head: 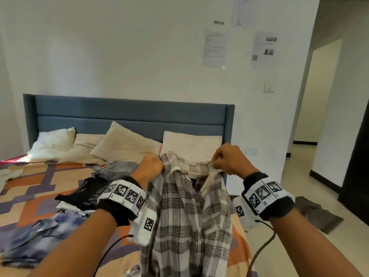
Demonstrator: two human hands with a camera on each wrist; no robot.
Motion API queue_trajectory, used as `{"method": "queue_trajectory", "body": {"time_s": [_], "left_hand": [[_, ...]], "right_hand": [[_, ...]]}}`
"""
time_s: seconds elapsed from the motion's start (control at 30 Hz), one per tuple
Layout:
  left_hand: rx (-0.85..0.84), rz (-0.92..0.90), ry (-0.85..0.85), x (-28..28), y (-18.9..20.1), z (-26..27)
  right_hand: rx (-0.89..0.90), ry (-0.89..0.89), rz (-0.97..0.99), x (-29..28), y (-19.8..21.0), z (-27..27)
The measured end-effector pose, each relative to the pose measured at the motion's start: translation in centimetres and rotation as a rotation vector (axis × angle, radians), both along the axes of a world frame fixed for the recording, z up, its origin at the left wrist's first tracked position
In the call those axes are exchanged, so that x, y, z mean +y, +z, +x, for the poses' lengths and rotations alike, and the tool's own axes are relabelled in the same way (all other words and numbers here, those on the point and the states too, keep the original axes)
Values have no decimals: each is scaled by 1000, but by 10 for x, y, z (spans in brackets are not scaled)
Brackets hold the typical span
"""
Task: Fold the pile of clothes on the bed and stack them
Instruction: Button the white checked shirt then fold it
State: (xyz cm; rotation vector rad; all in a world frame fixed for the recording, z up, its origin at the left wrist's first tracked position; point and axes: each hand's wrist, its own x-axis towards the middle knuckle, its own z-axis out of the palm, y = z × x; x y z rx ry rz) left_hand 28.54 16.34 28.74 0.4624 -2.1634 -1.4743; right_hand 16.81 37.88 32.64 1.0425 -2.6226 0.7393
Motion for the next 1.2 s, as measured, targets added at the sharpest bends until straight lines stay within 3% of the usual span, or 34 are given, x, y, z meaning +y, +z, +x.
{"method": "queue_trajectory", "body": {"time_s": [0.1,0.17,0.3,0.4,0.47,0.53,0.6,0.67,0.73,0.87,1.0,1.1,1.2], "left_hand": [[41,332,-155,12,2,6],[35,510,-294,20,2,4],[74,472,-436,43,-10,-9],[147,357,-377,47,-14,-11],[181,341,-323,42,-12,-5],[205,299,-232,33,-11,-2],[224,280,-186,26,-10,1],[264,279,-150,21,-7,3],[291,259,-106,19,-5,5],[352,255,-58,14,-1,13],[405,399,39,2,10,17],[399,413,57,0,14,15],[426,359,7,10,9,15]], "right_hand": [[20,-96,110,4,-3,-2],[-65,-22,-46,-1,-2,8],[-449,295,-414,-21,2,36],[-623,465,-461,-25,0,40],[-714,452,-591,-18,-11,31],[-648,297,-688,-13,-35,16],[-528,198,-502,-12,-61,19],[-481,234,-238,-19,-81,33],[-392,231,-148,-29,-95,43],[-82,-1,-417,-45,-109,29],[204,-146,-734,-44,-89,12],[16,43,-650,-41,-85,9],[-235,162,-468,-51,-117,12]]}}
